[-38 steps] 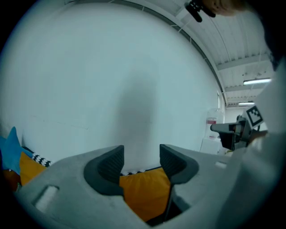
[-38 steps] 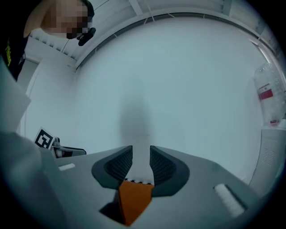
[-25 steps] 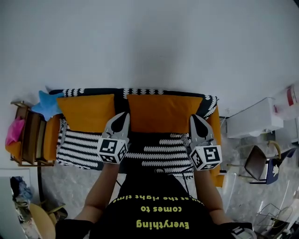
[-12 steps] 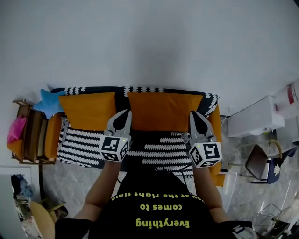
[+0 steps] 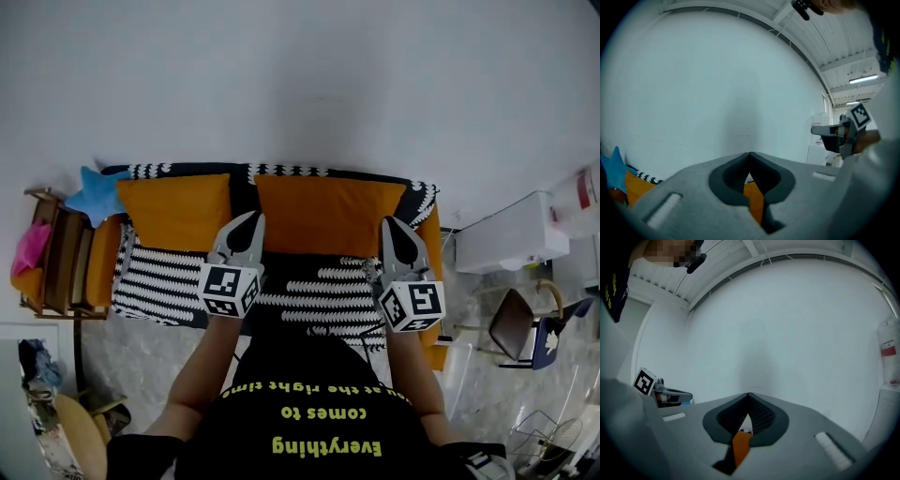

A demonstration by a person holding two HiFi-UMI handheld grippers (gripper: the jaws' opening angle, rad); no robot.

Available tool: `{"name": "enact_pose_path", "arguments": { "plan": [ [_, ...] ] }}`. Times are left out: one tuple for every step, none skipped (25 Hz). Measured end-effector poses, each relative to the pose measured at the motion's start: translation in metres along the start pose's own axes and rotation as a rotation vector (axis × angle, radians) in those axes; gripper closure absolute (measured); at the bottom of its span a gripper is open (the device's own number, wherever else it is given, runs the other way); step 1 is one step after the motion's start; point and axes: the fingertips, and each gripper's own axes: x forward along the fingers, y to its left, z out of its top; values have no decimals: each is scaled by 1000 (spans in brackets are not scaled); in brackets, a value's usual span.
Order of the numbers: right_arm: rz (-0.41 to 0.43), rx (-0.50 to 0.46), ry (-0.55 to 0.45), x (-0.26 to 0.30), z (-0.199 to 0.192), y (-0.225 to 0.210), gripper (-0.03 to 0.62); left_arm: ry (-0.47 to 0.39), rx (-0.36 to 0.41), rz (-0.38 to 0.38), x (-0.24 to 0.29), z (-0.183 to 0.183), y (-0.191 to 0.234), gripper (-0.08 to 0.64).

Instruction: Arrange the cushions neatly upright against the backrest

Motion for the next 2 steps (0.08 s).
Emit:
{"name": "enact_pose_path", "arguments": {
  "plan": [
    [0,-1,1,-1,-1,0,581,1,0,1,0,-1,0,561],
    [1,-2,3,-1,-2,0,581,2,1,1,0,-1,-1,561]
  ]
}}
